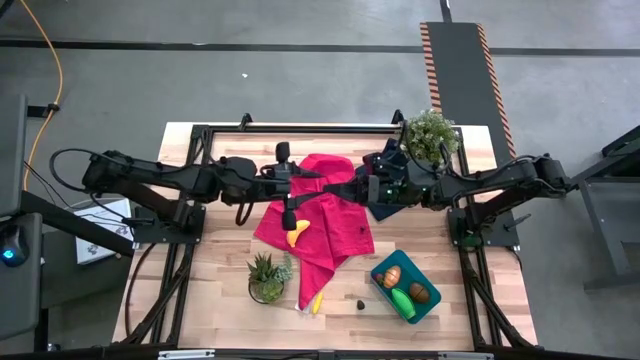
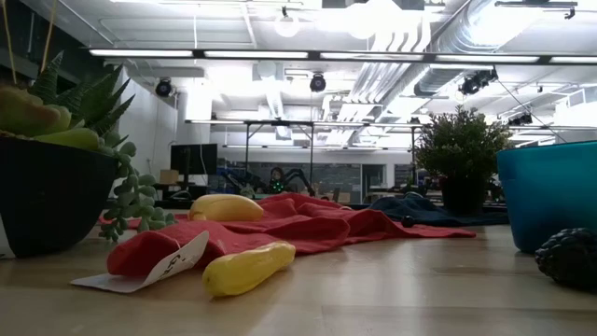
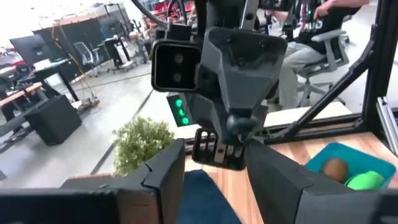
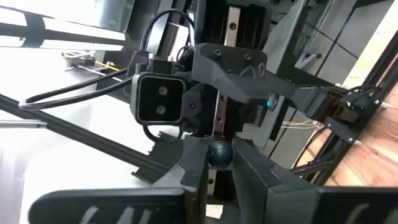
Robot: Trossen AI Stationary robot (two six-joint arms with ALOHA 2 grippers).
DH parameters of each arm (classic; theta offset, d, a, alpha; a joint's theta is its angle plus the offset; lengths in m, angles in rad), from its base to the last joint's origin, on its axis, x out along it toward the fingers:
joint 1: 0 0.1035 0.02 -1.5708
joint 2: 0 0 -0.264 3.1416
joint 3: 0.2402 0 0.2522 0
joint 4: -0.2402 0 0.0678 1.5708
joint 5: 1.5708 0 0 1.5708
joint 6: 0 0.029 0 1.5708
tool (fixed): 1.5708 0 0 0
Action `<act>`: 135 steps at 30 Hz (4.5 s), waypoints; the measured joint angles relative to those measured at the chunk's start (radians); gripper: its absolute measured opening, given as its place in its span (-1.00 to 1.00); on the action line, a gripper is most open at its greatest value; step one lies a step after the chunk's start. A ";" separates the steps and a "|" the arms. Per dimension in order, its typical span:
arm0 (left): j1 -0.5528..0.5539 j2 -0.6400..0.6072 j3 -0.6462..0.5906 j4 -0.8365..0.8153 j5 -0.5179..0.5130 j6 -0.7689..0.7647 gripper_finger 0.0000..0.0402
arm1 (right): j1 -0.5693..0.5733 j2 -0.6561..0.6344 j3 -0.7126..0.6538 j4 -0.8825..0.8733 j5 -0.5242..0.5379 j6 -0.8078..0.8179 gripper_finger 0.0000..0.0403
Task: Pick and placing Produce into tupperware
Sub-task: Put the top blueberry into the blue bin, then put the red cherry into the blue bin
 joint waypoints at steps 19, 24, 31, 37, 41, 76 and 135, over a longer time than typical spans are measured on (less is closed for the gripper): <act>-0.001 -0.193 0.000 -0.407 0.195 -0.356 -0.31 | -0.063 -0.035 -0.002 -0.013 -0.174 -0.051 -0.77; -0.001 -0.208 0.001 -0.453 0.268 -0.427 -0.31 | -0.069 -0.112 0.000 -0.120 -0.175 -0.108 -0.77; -0.001 -0.246 0.000 -0.549 0.353 -0.508 -0.35 | -0.047 -0.234 0.000 -0.336 -0.168 -0.154 -0.77; -0.001 -0.303 0.000 -0.606 0.374 -0.555 -0.39 | 0.025 -0.313 0.000 -0.527 -0.165 -0.128 -0.77; -0.001 -0.338 0.000 -0.622 0.363 -0.585 -0.41 | 0.084 -0.335 0.000 -0.622 -0.153 -0.083 -0.78; -0.001 -0.372 0.000 -0.653 0.335 -0.630 -0.41 | 0.513 -0.053 0.000 -1.233 -0.104 0.430 -0.86; -0.001 -0.371 0.000 -0.668 0.336 -0.603 -0.42 | 0.579 0.267 0.000 -1.373 -0.083 0.563 -0.44</act>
